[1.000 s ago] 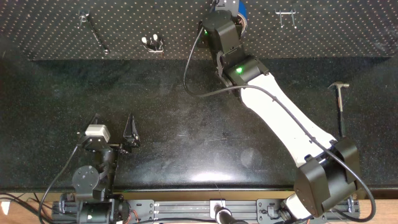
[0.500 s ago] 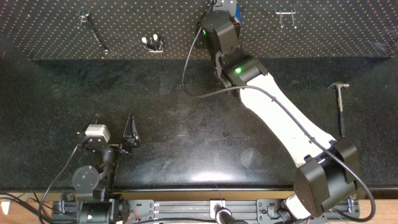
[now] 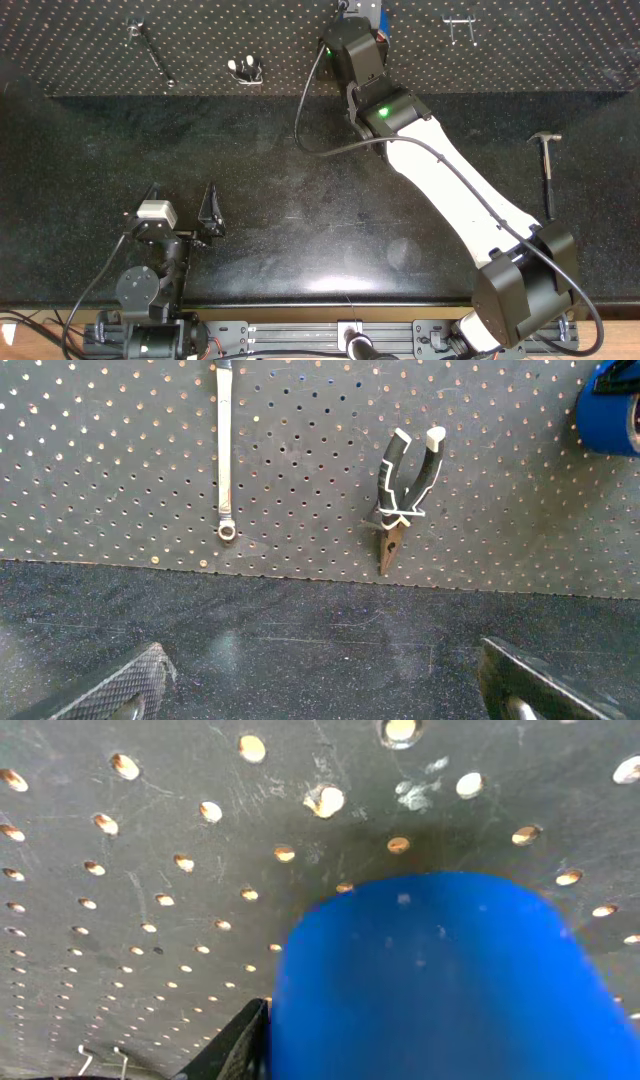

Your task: Place Tools Onto Pegboard

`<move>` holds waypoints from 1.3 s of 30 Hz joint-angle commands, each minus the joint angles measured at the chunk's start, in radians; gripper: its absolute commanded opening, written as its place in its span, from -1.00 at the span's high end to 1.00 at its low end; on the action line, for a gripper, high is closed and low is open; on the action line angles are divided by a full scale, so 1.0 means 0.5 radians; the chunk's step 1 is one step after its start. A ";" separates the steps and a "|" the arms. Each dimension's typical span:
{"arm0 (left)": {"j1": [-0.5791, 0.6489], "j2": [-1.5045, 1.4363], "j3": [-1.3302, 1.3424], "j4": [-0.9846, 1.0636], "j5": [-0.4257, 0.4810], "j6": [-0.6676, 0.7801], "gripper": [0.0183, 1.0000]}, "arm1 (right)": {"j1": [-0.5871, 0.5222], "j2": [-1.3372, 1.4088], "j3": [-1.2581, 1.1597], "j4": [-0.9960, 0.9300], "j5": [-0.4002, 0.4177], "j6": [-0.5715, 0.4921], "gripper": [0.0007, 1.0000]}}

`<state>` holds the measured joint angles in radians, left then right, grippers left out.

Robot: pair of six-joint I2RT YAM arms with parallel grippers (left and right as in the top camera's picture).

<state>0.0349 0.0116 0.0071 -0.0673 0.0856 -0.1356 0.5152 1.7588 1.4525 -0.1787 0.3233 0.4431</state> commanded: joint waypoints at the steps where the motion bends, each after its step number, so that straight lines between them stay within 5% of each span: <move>1: 0.008 -0.017 -0.003 -0.016 -0.028 -0.005 -0.99 | -0.011 -0.033 0.036 -0.024 0.048 -0.007 0.30; 39: 0.008 -0.017 -0.003 -0.016 -0.028 -0.005 -0.99 | 0.020 -0.159 -0.014 -0.179 0.049 -0.008 0.31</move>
<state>0.0349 0.0116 0.0071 -0.0673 0.0853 -0.1356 0.5255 1.7069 1.4551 -0.2630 0.3237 0.4427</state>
